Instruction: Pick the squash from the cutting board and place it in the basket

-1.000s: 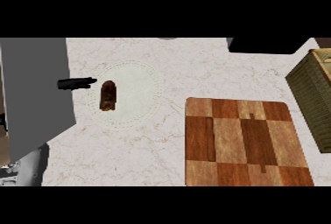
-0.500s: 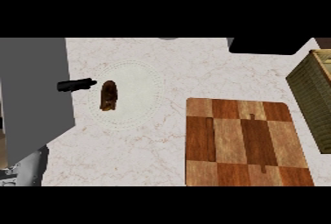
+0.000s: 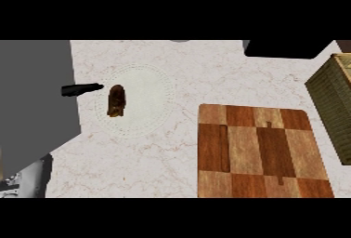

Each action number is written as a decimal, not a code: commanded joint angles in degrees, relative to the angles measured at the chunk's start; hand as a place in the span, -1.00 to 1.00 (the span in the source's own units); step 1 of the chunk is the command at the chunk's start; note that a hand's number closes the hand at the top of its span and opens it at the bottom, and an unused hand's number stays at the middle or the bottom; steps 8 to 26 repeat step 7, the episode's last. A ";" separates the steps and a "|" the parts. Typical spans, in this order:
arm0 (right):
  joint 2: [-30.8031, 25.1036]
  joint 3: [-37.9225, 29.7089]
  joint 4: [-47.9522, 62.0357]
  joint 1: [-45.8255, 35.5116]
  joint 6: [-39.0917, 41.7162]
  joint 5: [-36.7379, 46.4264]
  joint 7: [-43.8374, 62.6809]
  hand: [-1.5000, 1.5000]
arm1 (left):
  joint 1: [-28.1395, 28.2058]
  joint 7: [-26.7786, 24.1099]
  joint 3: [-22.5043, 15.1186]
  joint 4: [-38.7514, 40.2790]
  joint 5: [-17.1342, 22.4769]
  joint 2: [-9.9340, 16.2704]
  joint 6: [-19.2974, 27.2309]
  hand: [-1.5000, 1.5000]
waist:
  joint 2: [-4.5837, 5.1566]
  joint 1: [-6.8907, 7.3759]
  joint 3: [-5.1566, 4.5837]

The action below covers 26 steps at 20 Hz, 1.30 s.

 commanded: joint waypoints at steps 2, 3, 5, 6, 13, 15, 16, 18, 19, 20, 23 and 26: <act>-0.98 -5.92 10.17 -4.01 -1.19 -4.29 5.54 -1.00 | -0.63 -1.30 0.38 -0.90 0.23 0.26 0.17 0.00 | 0.48 1.10 0.14; -2.47 -6.21 10.52 -5.04 -0.11 -4.44 6.30 -1.00 | -3.38 0.36 0.62 0.28 0.40 0.39 0.10 0.00 | 0.76 0.71 0.18; -3.98 -7.89 13.37 -2.69 -0.43 -5.62 4.73 -1.00 | -2.23 0.00 0.87 -0.58 0.17 0.64 -0.08 0.00 | 0.72 0.20 0.37; -4.39 -8.55 14.19 -2.87 -1.03 -6.11 5.19 -1.00 | -1.64 0.59 -0.20 -0.74 -0.38 -1.20 0.82 0.00 | 0.72 0.20 0.37; -4.25 -7.83 13.46 -3.52 -2.61 -5.22 5.91 -1.00 | -3.43 1.09 -0.01 -0.57 0.09 -0.89 0.31 0.00 | 1.13 0.87 0.39; -4.25 -7.83 13.46 -3.52 -2.61 -5.22 5.91 -1.00 | -3.43 1.09 -0.01 -0.57 0.09 -0.89 0.31 0.00 | 1.13 0.87 0.39; -4.25 -7.83 13.46 -3.52 -2.61 -5.22 5.91 -1.00 | -3.43 1.09 -0.01 -0.57 0.09 -0.89 0.31 0.00 | 1.13 0.87 0.39; -4.25 -7.83 13.46 -3.52 -2.61 -5.22 5.91 -1.00 | -3.43 1.09 -0.01 -0.57 0.09 -0.89 0.31 0.00 | 1.13 0.87 0.39; -4.25 -7.83 13.46 -3.52 -2.61 -5.22 5.91 -1.00 | -3.43 1.09 -0.01 -0.57 0.09 -0.89 0.31 0.00 | 1.13 0.87 0.39; -4.25 -7.83 13.46 -3.52 -2.61 -5.22 5.91 -1.00 | -3.43 1.09 -0.01 -0.57 0.09 -0.89 0.31 0.00 | 1.13 0.87 0.39; -4.25 -7.83 13.46 -3.52 -2.61 -5.22 5.91 -1.00 | -3.43 1.09 -0.01 -0.57 0.09 -0.89 0.31 0.00 | 1.13 0.87 0.39; -4.25 -7.83 13.46 -3.52 -2.61 -5.22 5.91 -1.00 | -3.43 1.09 -0.01 -0.57 0.09 -0.89 0.31 0.00 | 1.13 0.87 0.39</act>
